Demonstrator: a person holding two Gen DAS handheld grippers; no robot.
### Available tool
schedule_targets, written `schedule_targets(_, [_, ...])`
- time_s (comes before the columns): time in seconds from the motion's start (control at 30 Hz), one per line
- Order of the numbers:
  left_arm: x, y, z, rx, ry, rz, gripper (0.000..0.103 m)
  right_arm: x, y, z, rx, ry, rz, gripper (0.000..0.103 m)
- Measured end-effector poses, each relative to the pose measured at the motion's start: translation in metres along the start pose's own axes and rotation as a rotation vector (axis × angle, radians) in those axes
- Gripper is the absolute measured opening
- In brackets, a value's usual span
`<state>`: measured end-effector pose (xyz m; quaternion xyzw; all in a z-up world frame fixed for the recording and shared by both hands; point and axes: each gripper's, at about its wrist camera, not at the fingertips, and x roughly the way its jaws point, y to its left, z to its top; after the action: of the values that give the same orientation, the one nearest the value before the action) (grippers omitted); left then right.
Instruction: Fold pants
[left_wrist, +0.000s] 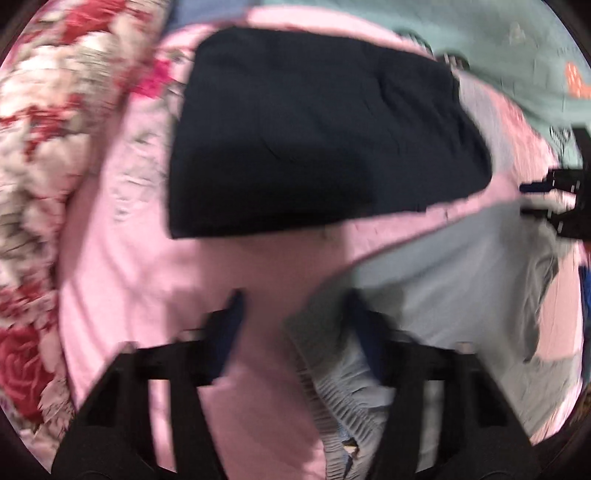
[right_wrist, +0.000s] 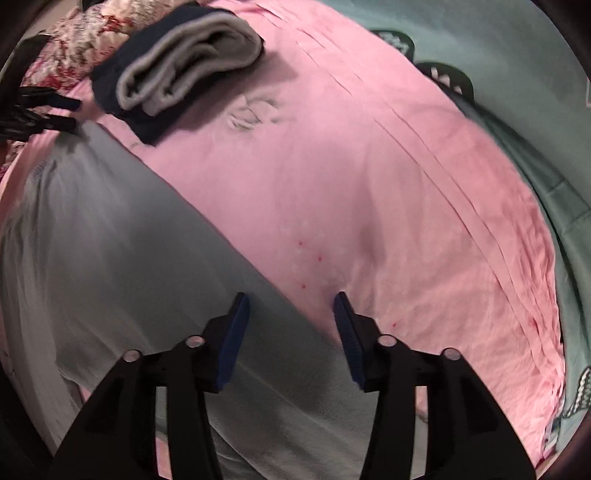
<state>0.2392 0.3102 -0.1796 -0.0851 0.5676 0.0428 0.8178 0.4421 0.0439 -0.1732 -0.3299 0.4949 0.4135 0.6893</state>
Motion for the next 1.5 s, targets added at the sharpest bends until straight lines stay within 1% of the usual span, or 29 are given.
schedule_targets(0.03, [0.001,-0.005,-0.004,0.02,-0.01,0.012,0.031,-0.001,-0.001,0.001,0.007,0.013,0.015,0.004])
schedule_targets(0.07, [0.001,-0.008,-0.005,0.031,-0.011,0.013,0.018,-0.004,0.001,0.001,-0.001,0.011,0.01,0.002])
schedule_targets(0.13, [0.0,-0.007,-0.002,0.021,-0.003,-0.05,0.006,-0.009,0.005,0.004,-0.012,0.007,-0.006,0.002])
schedule_targets(0.23, [-0.01,-0.008,0.0,0.034,-0.032,-0.053,0.003,-0.037,0.008,-0.001,0.007,-0.042,-0.013,0.001])
schedule_targets(0.33, [-0.038,-0.009,-0.004,0.057,-0.087,-0.073,0.002,-0.076,0.019,-0.011,-0.006,-0.089,-0.028,0.001])
schedule_targets(0.4, [-0.066,-0.013,-0.013,0.097,-0.132,-0.084,0.002,-0.107,0.035,-0.021,-0.028,-0.115,-0.039,0.001])
schedule_targets(0.43, [-0.078,-0.015,-0.019,0.115,-0.15,-0.091,0.002,-0.124,0.045,-0.033,-0.043,-0.126,-0.046,0.001])
schedule_targets(0.53, [-0.121,-0.021,-0.048,0.177,-0.2,-0.087,0.001,-0.157,0.079,-0.055,-0.071,-0.136,-0.038,0.001])
schedule_targets(0.57, [-0.128,-0.025,-0.05,0.186,-0.204,-0.088,0.001,-0.164,0.088,-0.063,-0.08,-0.133,-0.03,0.0])
schedule_targets(0.63, [-0.145,-0.025,-0.067,0.197,-0.207,-0.094,0.001,-0.175,0.127,-0.083,-0.097,-0.126,0.012,0.0])
schedule_targets(0.7, [-0.154,-0.025,-0.095,0.203,-0.189,-0.104,0.001,-0.176,0.161,-0.103,-0.108,-0.114,0.055,0.0])
schedule_targets(0.77, [-0.152,-0.031,-0.112,0.23,-0.163,-0.085,0.001,-0.168,0.193,-0.123,-0.13,-0.088,0.073,0.0])
schedule_targets(0.8, [-0.143,-0.034,-0.118,0.242,-0.143,-0.066,0.001,-0.16,0.2,-0.129,-0.12,-0.076,0.07,0.0])
schedule_targets(0.83, [-0.136,-0.036,-0.122,0.235,-0.129,-0.068,0.001,-0.155,0.205,-0.132,-0.102,-0.072,0.059,0.0])
schedule_targets(0.9, [-0.125,-0.034,-0.12,0.197,-0.117,-0.095,0.003,-0.142,0.203,-0.131,-0.062,-0.083,0.013,0.0])
schedule_targets(0.93, [-0.117,-0.034,-0.113,0.177,-0.119,-0.098,0.01,-0.138,0.202,-0.129,-0.061,-0.088,-0.013,0.004])
schedule_targets(0.97, [-0.111,-0.033,-0.105,0.164,-0.122,-0.095,0.031,-0.134,0.2,-0.126,-0.059,-0.097,-0.041,0.009])
schedule_targets(1.0, [-0.106,-0.031,-0.097,0.146,-0.127,-0.09,0.045,-0.13,0.196,-0.12,-0.051,-0.111,-0.067,0.035])
schedule_targets(1.03, [-0.102,-0.03,-0.09,0.131,-0.141,-0.084,0.058,-0.125,0.194,-0.115,-0.049,-0.129,-0.082,0.051])
schedule_targets(1.07, [-0.099,-0.027,-0.082,0.118,-0.153,-0.086,0.057,-0.12,0.193,-0.109,-0.057,-0.144,-0.088,0.051])
schedule_targets(1.13, [-0.093,-0.024,-0.068,0.112,-0.136,-0.133,0.058,-0.11,0.194,-0.095,-0.09,-0.143,-0.086,0.051])
schedule_targets(1.27, [-0.077,-0.022,-0.046,0.155,-0.1,-0.168,0.063,-0.08,0.201,-0.07,-0.209,-0.1,-0.117,0.05])
schedule_targets(1.3, [-0.069,-0.022,-0.041,0.174,-0.073,-0.184,0.063,-0.072,0.202,-0.065,-0.232,-0.078,-0.114,0.043])
schedule_targets(1.33, [-0.064,-0.022,-0.038,0.185,-0.056,-0.194,0.063,-0.065,0.203,-0.062,-0.251,-0.05,-0.107,0.033])
schedule_targets(1.37, [-0.057,-0.021,-0.034,0.197,-0.033,-0.211,0.063,-0.056,0.202,-0.059,-0.269,-0.019,-0.112,0.027])
schedule_targets(1.4, [-0.049,-0.021,-0.03,0.207,-0.01,-0.228,0.063,-0.052,0.202,-0.057,-0.277,-0.002,-0.125,0.014])
schedule_targets(1.43, [-0.043,-0.02,-0.027,0.213,0.003,-0.235,0.063,-0.048,0.201,-0.056,-0.281,0.015,-0.129,0.006])
schedule_targets(1.47, [-0.036,-0.019,-0.023,0.221,0.02,-0.242,0.064,-0.047,0.2,-0.056,-0.277,0.029,-0.124,0.002])
schedule_targets(1.5, [-0.031,-0.019,-0.02,0.224,0.03,-0.25,0.064,-0.047,0.198,-0.055,-0.269,0.035,-0.118,0.001])
